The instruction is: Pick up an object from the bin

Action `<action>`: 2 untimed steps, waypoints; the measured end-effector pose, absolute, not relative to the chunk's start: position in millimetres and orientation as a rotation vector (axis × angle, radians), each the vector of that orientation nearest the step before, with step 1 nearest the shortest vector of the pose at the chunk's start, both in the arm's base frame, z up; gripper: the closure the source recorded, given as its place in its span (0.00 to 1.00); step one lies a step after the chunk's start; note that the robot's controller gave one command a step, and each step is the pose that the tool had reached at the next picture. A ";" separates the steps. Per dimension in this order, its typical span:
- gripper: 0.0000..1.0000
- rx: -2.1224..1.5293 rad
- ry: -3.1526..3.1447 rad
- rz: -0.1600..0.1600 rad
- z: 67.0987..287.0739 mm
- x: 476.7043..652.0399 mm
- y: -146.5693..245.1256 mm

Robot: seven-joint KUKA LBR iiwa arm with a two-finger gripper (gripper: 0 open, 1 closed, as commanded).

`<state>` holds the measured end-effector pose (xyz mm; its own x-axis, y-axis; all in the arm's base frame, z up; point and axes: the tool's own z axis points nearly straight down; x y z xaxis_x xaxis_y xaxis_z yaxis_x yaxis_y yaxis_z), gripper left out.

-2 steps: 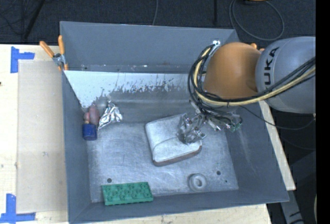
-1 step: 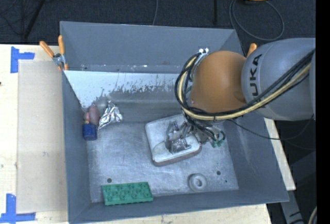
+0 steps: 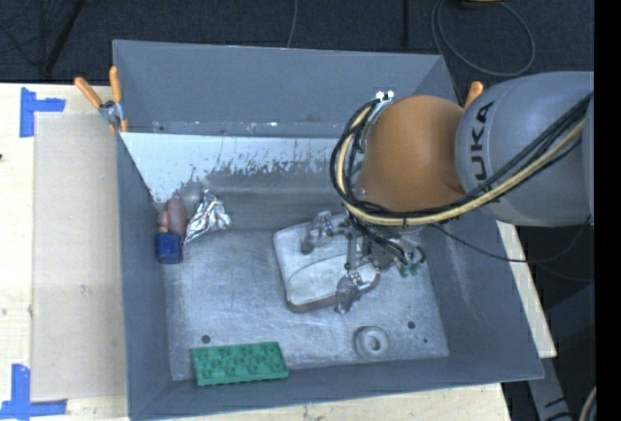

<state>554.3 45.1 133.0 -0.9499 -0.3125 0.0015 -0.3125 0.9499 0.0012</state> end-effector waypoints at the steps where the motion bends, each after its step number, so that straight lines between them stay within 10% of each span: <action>1: 0.00 0.555 -3.118 -0.007 102.6 568.7 42.2; 2: 0.00 0.717 -3.095 -0.005 98.6 578.6 37.6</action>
Offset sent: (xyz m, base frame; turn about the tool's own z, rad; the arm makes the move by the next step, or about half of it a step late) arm 0.0108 -0.0113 -0.0605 -0.0361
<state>578.6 37.6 98.6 -0.8976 -0.4394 -0.0354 -0.4396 0.8982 -0.0048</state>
